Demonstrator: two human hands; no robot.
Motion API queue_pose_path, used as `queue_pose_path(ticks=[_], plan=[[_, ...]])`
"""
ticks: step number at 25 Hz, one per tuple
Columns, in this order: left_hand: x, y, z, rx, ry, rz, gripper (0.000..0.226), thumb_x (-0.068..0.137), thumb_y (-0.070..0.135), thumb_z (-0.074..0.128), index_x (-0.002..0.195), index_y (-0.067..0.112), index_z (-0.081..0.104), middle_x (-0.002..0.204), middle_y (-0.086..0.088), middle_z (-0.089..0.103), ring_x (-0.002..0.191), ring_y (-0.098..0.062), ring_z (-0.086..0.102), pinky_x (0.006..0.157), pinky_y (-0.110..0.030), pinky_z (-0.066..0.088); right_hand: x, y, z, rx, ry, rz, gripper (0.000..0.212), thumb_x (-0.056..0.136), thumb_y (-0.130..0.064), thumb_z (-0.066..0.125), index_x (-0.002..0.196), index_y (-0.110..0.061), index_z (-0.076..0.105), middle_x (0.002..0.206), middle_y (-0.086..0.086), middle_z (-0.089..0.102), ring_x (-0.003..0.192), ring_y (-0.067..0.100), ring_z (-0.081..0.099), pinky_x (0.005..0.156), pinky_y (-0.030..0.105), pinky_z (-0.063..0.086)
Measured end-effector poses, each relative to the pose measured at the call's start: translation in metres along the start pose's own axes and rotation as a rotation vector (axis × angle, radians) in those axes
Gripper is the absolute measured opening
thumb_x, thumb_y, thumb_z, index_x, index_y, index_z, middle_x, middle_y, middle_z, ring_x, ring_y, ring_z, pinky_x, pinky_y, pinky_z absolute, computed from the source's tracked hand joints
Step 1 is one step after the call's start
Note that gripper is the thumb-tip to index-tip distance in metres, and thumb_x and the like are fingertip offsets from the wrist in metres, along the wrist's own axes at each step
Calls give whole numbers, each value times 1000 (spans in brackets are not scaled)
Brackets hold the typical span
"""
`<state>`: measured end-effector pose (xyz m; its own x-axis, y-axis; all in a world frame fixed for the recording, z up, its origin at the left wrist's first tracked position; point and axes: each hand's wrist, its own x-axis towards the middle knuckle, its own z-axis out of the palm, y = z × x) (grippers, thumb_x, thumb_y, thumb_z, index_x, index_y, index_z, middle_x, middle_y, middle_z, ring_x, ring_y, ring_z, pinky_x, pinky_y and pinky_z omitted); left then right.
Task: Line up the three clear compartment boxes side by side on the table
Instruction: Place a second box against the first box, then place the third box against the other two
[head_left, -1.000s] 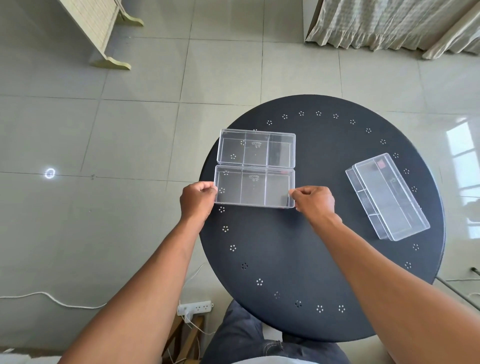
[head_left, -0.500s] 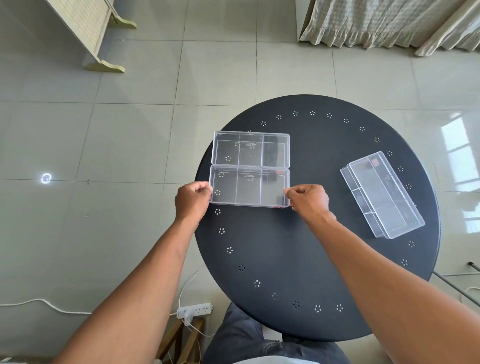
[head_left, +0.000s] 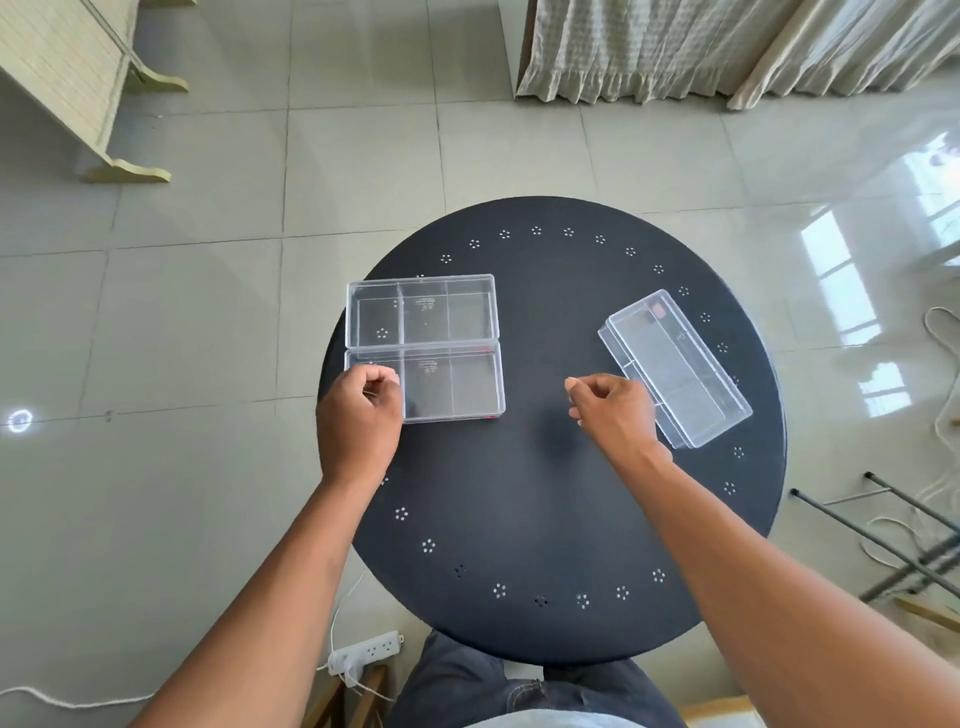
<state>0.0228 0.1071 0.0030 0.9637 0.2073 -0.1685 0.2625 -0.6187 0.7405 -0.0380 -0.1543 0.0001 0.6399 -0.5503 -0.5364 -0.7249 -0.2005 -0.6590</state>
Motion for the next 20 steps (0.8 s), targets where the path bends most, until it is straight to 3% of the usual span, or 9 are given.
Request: queue_pose_path(ticks=[4, 7, 11, 13, 14, 15, 18, 20], plan=[[-18, 51, 51, -18, -140, 137, 16, 91, 14, 62, 78, 18, 71, 75, 5, 70, 74, -18, 64, 66, -14, 43, 3, 32, -51, 141, 90, 51, 24, 92, -38, 67, 80, -20, 77, 75, -1, 80, 87, 26, 80, 83, 43, 65], [-34, 93, 100, -25, -271, 197, 14, 91, 16, 63, 82, 15, 73, 78, 3, 74, 75, -19, 66, 73, -26, 51, 7, 55, -90, 228, 198, 64, 21, 88, -37, 68, 80, -21, 79, 71, -4, 80, 82, 22, 80, 86, 44, 65], [-38, 136, 157, 12, -383, 235, 13, 91, 21, 65, 93, 15, 76, 83, 5, 71, 80, -18, 66, 76, -26, 49, 13, 80, -127, 247, 289, 104, 18, 87, -38, 67, 84, -24, 78, 74, -3, 80, 83, 19, 79, 88, 43, 63], [-32, 151, 183, 97, -434, 210, 17, 90, 24, 65, 88, 13, 78, 75, 3, 63, 74, -21, 59, 71, -30, 48, 18, 88, -143, 208, 321, 113, 19, 88, -40, 66, 92, -27, 79, 82, -7, 78, 90, 20, 76, 89, 42, 62], [-30, 154, 195, 149, -453, 183, 32, 89, 26, 64, 78, -5, 60, 70, 1, 57, 68, -22, 52, 67, -33, 48, 22, 90, -149, 164, 330, 101, 19, 91, -38, 66, 99, -26, 79, 89, -6, 77, 94, 20, 73, 90, 38, 59], [-30, 157, 203, 202, -491, 156, 31, 87, 28, 63, 62, 11, 54, 65, -3, 51, 63, -24, 47, 62, -35, 46, 28, 91, -153, 110, 331, 81, 21, 94, -35, 65, 107, -25, 78, 98, -4, 77, 99, 21, 71, 93, 36, 57], [-42, 157, 220, 248, -542, 35, 45, 83, 35, 64, 53, 15, 37, 52, -5, 43, 54, -27, 51, 62, -38, 55, 53, 93, -154, -19, 255, -11, 34, 99, -30, 63, 128, -17, 70, 131, 6, 71, 124, 26, 63, 106, 36, 47], [-51, 153, 226, 240, -582, -48, 39, 79, 36, 64, 56, 15, 41, 57, -5, 51, 57, -26, 55, 69, -44, 62, 66, 92, -151, -120, 179, -16, 38, 100, -26, 61, 135, -11, 66, 136, 9, 67, 129, 30, 58, 105, 34, 43]])
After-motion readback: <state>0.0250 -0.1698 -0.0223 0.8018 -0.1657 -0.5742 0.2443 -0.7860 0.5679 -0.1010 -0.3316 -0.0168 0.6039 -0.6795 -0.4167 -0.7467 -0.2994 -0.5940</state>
